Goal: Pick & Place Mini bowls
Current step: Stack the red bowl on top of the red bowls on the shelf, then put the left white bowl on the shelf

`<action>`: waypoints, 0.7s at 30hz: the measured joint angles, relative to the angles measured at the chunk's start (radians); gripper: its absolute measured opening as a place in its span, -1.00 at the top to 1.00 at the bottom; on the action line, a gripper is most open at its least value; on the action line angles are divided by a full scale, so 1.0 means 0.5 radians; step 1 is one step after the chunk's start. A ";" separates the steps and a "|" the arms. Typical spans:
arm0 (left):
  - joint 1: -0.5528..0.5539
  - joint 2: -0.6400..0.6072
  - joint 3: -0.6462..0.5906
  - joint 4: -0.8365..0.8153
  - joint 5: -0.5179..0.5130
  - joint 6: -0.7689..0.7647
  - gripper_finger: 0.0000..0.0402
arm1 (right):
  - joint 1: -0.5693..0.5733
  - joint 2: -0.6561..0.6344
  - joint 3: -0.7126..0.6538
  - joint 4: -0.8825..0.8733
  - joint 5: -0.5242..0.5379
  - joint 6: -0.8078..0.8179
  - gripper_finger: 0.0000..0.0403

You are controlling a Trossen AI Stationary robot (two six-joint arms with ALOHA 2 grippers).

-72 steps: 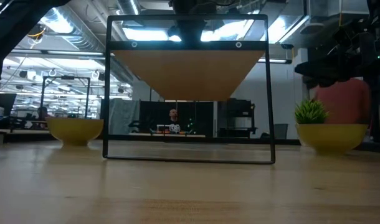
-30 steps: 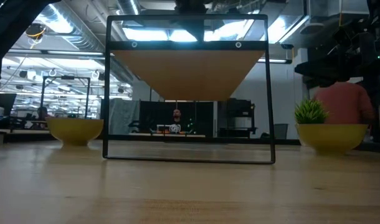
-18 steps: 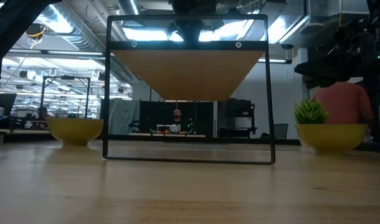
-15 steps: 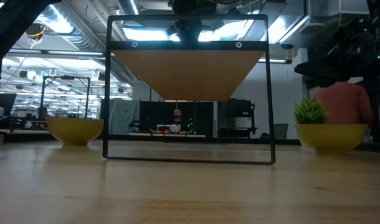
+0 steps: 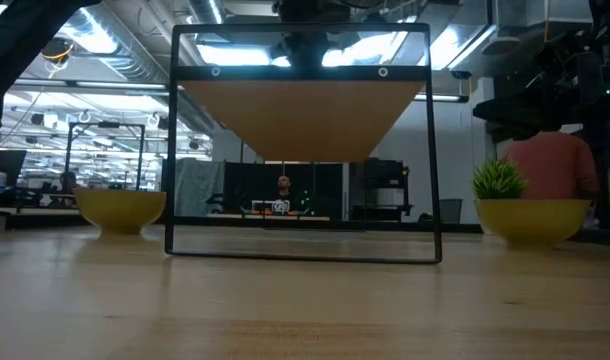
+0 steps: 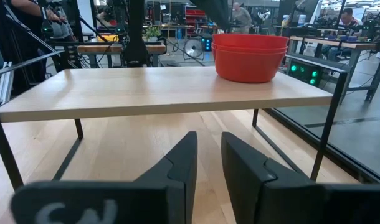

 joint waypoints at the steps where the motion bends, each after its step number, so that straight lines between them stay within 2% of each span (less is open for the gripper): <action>1: 0.000 0.009 0.000 -0.001 0.004 0.000 0.99 | 0.000 0.000 0.000 0.000 0.000 0.000 0.63; 13: -0.016 0.067 0.008 -0.020 0.053 0.069 0.99 | 0.000 0.000 0.000 0.000 0.000 0.000 0.63; 21: -0.078 -0.027 0.194 -0.130 0.021 0.053 0.99 | 0.001 0.000 0.000 0.000 0.001 0.000 0.63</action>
